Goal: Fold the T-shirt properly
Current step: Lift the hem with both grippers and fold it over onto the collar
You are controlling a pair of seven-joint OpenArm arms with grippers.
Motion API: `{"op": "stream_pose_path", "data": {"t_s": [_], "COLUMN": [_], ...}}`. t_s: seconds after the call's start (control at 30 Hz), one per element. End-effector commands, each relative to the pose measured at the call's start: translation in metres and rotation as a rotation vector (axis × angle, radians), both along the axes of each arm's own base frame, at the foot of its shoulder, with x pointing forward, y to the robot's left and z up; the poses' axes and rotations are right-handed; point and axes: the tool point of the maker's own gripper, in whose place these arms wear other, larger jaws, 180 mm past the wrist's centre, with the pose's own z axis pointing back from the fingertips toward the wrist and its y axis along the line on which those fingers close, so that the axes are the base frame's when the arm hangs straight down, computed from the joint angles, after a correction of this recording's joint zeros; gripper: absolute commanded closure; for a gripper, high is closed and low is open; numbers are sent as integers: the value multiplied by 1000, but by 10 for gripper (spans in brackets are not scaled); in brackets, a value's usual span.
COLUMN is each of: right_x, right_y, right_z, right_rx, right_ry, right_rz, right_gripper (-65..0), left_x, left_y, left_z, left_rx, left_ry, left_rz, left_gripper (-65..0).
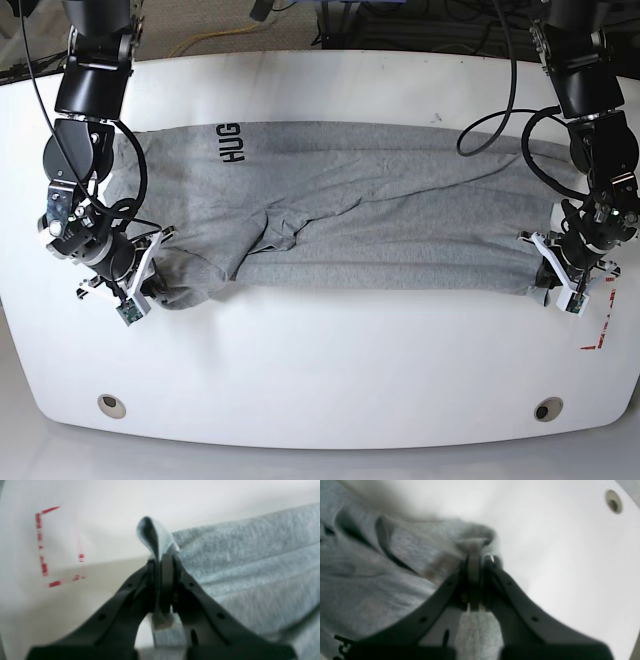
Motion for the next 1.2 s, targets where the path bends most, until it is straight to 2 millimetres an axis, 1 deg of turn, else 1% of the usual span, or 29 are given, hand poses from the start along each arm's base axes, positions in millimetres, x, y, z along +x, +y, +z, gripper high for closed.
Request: {"op": "stream_pose_path", "data": {"t_s": [0.0,0.13,0.3,0.33,0.4,0.47,0.57,0.67,0.73,0.8,0.87,1.0,1.03,1.1,1.17], "right_x": [-5,-26,-56,-61,-73,-85,-100,-117,-128,-136,-148,-161,-164,-167,-169], "right_y": [7,0,-6,-7,1,-2,-5,-7,-3,1,4,13,14,14,11], "right_z": [23,25,18,16,12,8,-5,-17,-27,-34,-44,-56,-60,-66,-70], "right_rx": [-18,-19,-67,-74,-72,-67,-55,-61,-45,-32,-23,7,13,21,25], "right_ry": [-68,-74,-31,-24,-11,3,53,99,133,155,190,231,241,261,274], "right_rz": [26,-26,-53,-54,-45,-71,-108,-121,-124,-127,-129,-139,-142,-148,-159], "right_gripper": [0,0,0,0,0,0,0,0,0,0,0,0,-27,-124,-222], "left_x": [-2,-19,-46,-50,-61,-71,-80,-96,-104,-107,-118,-126,-130,-134,-135], "left_y": [4,-2,-10,-10,-6,2,7,11,13,13,14,15,16,16,14], "left_z": [18,13,-1,-4,-8,-11,-15,-30,-35,-34,-40,-47,-50,-54,-55], "left_rx": [37,62,85,86,94,98,101,114,129,145,160,166,165,166,166], "left_ry": [-53,-43,-3,4,18,30,44,113,157,171,212,242,254,267,270], "left_rz": [-9,-32,-59,-60,-50,-31,-14,-6,0,-2,-2,-1,0,-2,-6], "left_gripper": [0,0,0,0,-1,-1,-3,-3,-3,-3,-3,-4,-6,-17,-81]}}
